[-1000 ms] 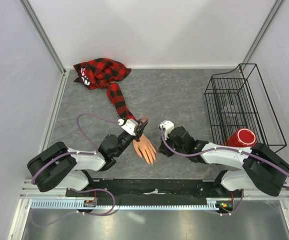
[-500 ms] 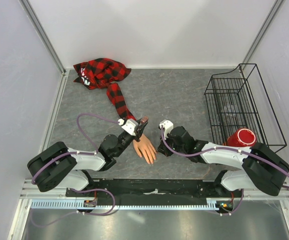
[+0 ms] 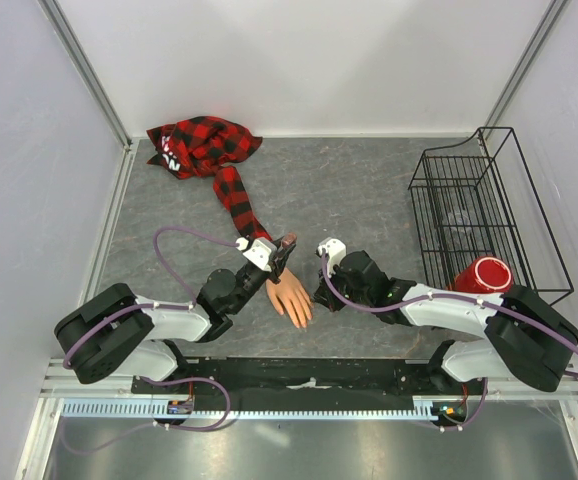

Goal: Paint the nails

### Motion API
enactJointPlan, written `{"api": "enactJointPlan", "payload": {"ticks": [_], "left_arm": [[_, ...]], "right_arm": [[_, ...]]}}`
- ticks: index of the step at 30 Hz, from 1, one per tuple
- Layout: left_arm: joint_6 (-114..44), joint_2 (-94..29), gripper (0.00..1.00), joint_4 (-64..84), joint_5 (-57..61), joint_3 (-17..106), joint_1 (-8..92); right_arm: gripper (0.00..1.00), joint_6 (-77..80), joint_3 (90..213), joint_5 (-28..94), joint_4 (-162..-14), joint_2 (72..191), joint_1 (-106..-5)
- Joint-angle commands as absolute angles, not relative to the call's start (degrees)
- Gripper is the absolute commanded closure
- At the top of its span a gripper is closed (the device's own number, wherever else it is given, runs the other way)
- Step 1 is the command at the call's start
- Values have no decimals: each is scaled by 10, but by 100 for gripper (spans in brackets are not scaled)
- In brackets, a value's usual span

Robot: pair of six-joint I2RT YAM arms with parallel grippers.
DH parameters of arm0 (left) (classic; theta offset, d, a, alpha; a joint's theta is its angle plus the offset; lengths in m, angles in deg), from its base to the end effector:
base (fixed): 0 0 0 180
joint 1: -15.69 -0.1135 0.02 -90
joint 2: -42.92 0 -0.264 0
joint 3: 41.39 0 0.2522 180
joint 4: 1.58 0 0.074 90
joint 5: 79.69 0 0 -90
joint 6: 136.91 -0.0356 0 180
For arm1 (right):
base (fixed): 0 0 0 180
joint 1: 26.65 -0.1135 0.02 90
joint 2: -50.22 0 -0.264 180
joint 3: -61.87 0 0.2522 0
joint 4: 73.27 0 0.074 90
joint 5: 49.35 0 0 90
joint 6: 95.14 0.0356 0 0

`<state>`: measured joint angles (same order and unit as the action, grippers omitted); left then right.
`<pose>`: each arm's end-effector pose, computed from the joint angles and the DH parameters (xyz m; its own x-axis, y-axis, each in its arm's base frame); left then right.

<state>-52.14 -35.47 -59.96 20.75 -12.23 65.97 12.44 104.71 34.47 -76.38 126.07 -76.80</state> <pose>0.1578 -0.1799 0.1984 0.1597 -0.0520 -0.9858 0.6302 0.7740 0.0613 0.1607 0.1985 0.1676 -0.6074 -0.2592 -0.7509 -0.6666 0.6803 0.3045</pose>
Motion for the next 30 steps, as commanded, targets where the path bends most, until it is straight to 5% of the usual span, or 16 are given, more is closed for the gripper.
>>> {"api": "enactJointPlan", "payload": {"ticks": [1, 30], "left_arm": [[-545, -357, 98, -637, 216, -104, 663], [-501, -323, 98, -581, 204, -80, 663]], "right_arm": [[100, 119, 1060, 346, -755, 1263, -770], [100, 119, 1082, 352, -845, 1161, -769]]}}
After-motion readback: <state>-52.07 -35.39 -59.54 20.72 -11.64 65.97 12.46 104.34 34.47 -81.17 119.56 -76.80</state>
